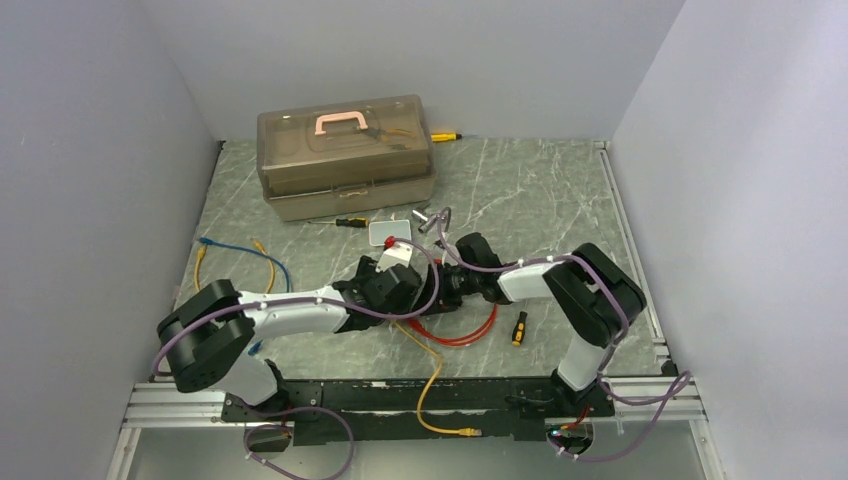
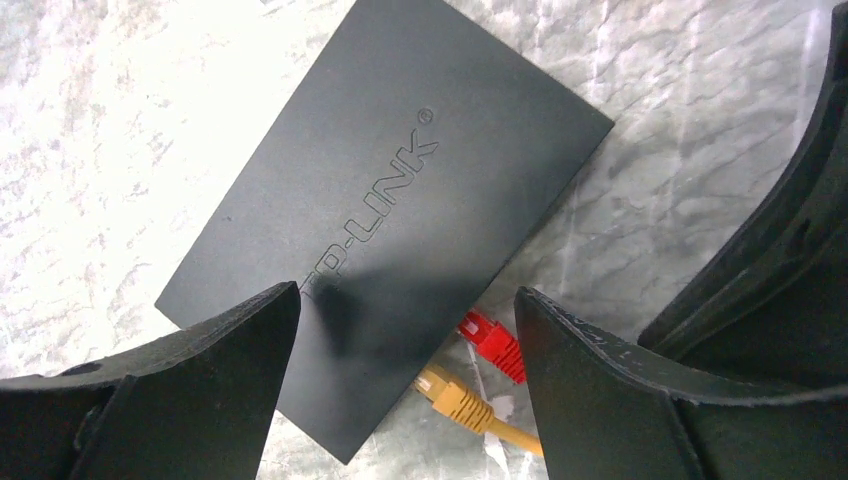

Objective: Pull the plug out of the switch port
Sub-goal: Pick up the connector from the center of the board, then place the connector at the corner of the board.

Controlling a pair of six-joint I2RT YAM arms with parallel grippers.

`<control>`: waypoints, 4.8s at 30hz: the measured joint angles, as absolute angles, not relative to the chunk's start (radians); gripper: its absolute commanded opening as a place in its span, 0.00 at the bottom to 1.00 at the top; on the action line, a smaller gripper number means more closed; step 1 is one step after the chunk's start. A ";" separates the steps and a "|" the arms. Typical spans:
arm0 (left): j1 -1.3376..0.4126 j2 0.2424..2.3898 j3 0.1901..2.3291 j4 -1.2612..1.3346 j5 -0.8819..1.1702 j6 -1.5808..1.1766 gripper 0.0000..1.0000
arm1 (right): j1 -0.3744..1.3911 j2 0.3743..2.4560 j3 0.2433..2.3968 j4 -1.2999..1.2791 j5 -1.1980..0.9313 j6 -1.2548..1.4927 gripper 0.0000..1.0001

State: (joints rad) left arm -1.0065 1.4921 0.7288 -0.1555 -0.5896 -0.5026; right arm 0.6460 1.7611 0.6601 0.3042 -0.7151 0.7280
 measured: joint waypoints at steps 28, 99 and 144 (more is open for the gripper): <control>-1.007 0.904 0.431 -0.127 -0.589 -0.729 0.99 | 0.668 0.976 0.534 -0.249 0.140 0.660 0.50; -0.969 0.698 0.598 0.339 -0.042 -0.348 0.99 | 0.543 0.920 0.865 -0.331 -0.196 0.562 0.00; -0.866 0.738 0.709 -0.184 -0.272 -0.453 0.00 | 0.752 0.824 0.806 -0.231 0.043 0.597 0.68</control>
State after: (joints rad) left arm -0.8661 0.7376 0.7090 -0.1844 -0.2718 -0.4530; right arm 0.7517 0.8242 0.8062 -0.2310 0.0429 0.5968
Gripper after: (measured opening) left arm 0.037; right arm 0.667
